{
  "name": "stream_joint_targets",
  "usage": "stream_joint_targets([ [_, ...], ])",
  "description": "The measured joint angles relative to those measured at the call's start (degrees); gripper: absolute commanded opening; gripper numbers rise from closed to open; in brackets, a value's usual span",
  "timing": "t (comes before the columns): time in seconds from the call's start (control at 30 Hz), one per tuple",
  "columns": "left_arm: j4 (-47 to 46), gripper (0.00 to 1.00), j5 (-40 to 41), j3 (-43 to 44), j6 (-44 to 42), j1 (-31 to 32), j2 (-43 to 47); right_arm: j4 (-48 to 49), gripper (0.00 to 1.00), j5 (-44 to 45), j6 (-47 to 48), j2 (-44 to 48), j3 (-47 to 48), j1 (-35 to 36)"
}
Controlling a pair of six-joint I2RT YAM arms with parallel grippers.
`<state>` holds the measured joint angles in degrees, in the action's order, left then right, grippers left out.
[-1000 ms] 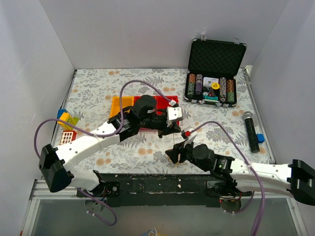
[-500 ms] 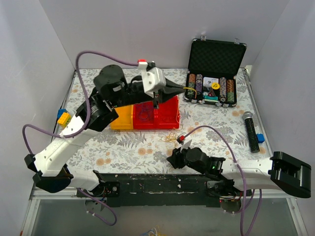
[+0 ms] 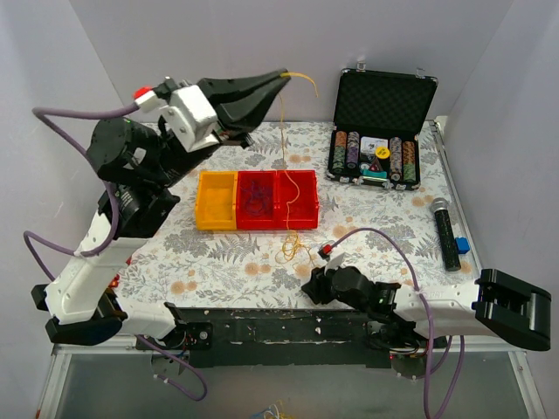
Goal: Untangle the cables
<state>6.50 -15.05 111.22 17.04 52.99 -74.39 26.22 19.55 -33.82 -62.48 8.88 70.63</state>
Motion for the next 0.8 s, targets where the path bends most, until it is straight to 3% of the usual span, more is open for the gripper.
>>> stream_joint_targets([
  [0.17,-11.2,0.07,5.8,2.8,-5.2,0.0,-0.5,0.9,0.33,0.3,-1.3,0.3,-1.0,0.0],
  [0.37,-25.0,0.05,9.0,12.6,-16.0,0.0,-4.2,1.1,0.21,0.6,-3.1,0.6,-1.8,0.0],
  [0.53,-32.9,0.02,9.6,18.6,-26.1,0.0,-7.2,1.4,0.2,0.8,-4.5,1.7,-2.9,0.0],
  [0.73,-38.9,0.01,12.7,19.5,-36.9,0.0,-9.5,-0.1,0.19,0.3,-5.1,4.9,-4.2,0.0],
  [0.8,-40.6,0.0,14.1,19.5,-40.6,0.0,-10.5,-1.4,0.27,0.1,-5.1,6.0,-4.2,0.0],
])
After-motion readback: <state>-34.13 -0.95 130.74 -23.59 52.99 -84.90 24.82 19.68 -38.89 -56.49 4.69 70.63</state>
